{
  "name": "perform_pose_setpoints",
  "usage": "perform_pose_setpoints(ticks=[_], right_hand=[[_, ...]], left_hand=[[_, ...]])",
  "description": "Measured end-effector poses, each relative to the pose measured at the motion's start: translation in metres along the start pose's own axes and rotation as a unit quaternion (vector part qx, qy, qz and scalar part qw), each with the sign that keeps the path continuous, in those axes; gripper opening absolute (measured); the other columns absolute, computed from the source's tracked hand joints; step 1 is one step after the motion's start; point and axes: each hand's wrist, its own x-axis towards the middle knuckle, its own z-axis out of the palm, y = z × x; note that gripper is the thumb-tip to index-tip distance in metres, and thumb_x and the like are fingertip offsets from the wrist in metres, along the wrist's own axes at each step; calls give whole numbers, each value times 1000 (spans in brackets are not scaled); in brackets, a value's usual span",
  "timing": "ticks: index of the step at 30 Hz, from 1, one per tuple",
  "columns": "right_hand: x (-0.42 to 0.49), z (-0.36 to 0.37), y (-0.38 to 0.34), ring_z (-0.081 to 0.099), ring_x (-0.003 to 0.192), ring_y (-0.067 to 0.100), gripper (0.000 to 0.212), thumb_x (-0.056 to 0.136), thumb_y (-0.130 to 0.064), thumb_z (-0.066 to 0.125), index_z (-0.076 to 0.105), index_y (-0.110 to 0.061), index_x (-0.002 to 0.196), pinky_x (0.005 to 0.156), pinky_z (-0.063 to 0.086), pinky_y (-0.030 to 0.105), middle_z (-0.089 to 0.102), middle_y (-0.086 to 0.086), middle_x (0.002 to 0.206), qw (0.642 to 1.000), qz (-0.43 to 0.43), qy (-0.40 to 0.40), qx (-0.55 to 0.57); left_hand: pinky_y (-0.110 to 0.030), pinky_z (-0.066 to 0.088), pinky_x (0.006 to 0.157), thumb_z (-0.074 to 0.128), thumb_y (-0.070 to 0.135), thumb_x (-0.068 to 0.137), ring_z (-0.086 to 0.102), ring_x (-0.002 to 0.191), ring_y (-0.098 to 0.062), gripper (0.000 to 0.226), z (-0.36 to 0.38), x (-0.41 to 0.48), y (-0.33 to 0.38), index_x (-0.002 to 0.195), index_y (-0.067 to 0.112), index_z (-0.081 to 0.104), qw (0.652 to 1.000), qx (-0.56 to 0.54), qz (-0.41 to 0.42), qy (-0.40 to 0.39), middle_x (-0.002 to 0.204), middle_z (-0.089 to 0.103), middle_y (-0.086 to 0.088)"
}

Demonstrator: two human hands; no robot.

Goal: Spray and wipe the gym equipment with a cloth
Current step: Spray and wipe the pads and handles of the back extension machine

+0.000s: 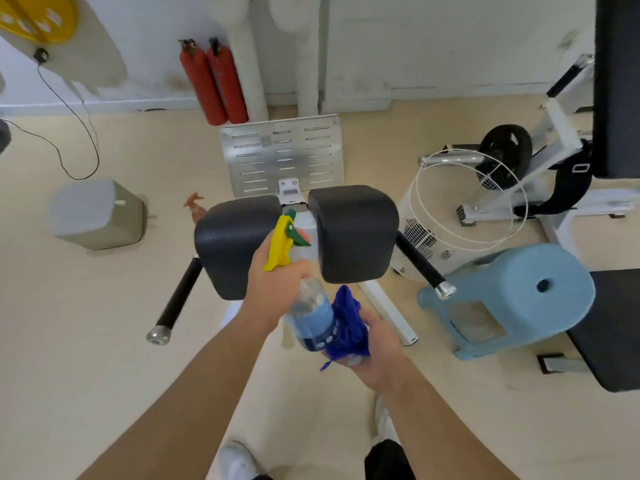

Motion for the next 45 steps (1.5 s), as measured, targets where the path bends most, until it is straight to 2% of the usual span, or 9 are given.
perform_pose_setpoints(ticks=[3, 7, 10, 14, 18, 21, 25, 35, 45], right_hand=[[9, -31, -41, 71, 92, 31, 31, 98, -32, 54, 70, -11, 113, 67, 60, 39, 76, 12, 105, 1000, 10, -25, -11], [30, -68, -79, 68, 105, 37, 31, 90, -23, 65, 66, -16, 121, 95, 53, 53, 75, 12, 108, 998, -17, -27, -57], [48, -91, -100, 69, 103, 35, 29, 89, -21, 66, 67, -16, 117, 92, 54, 50, 75, 12, 106, 997, -9, -17, -80], [59, -110, -113, 70, 103, 33, 26, 89, -23, 63, 68, -20, 115, 91, 57, 51, 75, 8, 105, 993, -15, -21, -117], [46, -123, -135, 67, 64, 22, 24, 92, -16, 57, 67, -37, 87, 67, 57, 44, 70, 2, 70, 911, -237, 56, -334], [36, -130, -170, 64, 71, 14, 27, 91, -23, 58, 62, -48, 86, 69, 54, 37, 68, -8, 74, 854, -359, 123, -356], [55, -136, -211, 61, 76, 11, 24, 90, -21, 55, 64, -42, 97, 67, 46, 27, 66, -10, 78, 831, -388, 140, -374], [119, -146, -244, 64, 79, 22, 19, 88, -20, 54, 66, -29, 101, 71, 52, 38, 68, 0, 83, 802, -386, 147, -432], [144, -133, -232, 66, 86, 23, 28, 88, -23, 55, 64, -29, 113, 80, 56, 43, 69, -1, 90, 806, -380, 144, -431]], left_hand=[[-18, 47, 66, 66, -5, 83, 58, 74, -4, 36, 70, 6, 11, 94, 29, 64, 999, -5, -32, 43, 87, 63, 15], [-20, 39, 63, 66, 0, 89, 52, 70, -9, 21, 133, 15, 14, 101, 16, 61, 995, -9, -84, 50, 77, 55, 8], [-8, 47, 70, 72, 1, 86, 64, 88, 0, 51, 168, 24, 10, 128, 25, 57, 999, 13, -36, -15, 107, 68, 9], [-17, 54, 89, 76, 15, 82, 68, 106, -5, 63, 195, 44, 1, 139, 27, 53, 994, 54, 6, -98, 125, 68, 6], [-13, 49, 81, 77, 18, 79, 66, 97, -10, 56, 210, 53, -16, 128, 35, 56, 988, 110, 5, -111, 106, 71, 2], [-1, 44, 65, 75, 7, 83, 61, 88, 7, 65, 219, 47, -44, 116, 54, 45, 975, 170, 19, -139, 97, 60, 22], [-11, 41, 64, 72, 12, 86, 60, 75, -11, 50, 232, 41, -89, 118, 39, 45, 959, 221, -6, -175, 83, 57, 16], [-12, 44, 67, 73, 17, 84, 61, 76, -12, 47, 249, 52, -150, 123, 36, 55, 949, 231, 3, -213, 81, 59, 13], [-42, 61, 77, 70, 26, 80, 65, 80, -22, 29, 250, 48, -170, 101, 36, 54, 940, 238, 7, -245, 86, 66, 4]])
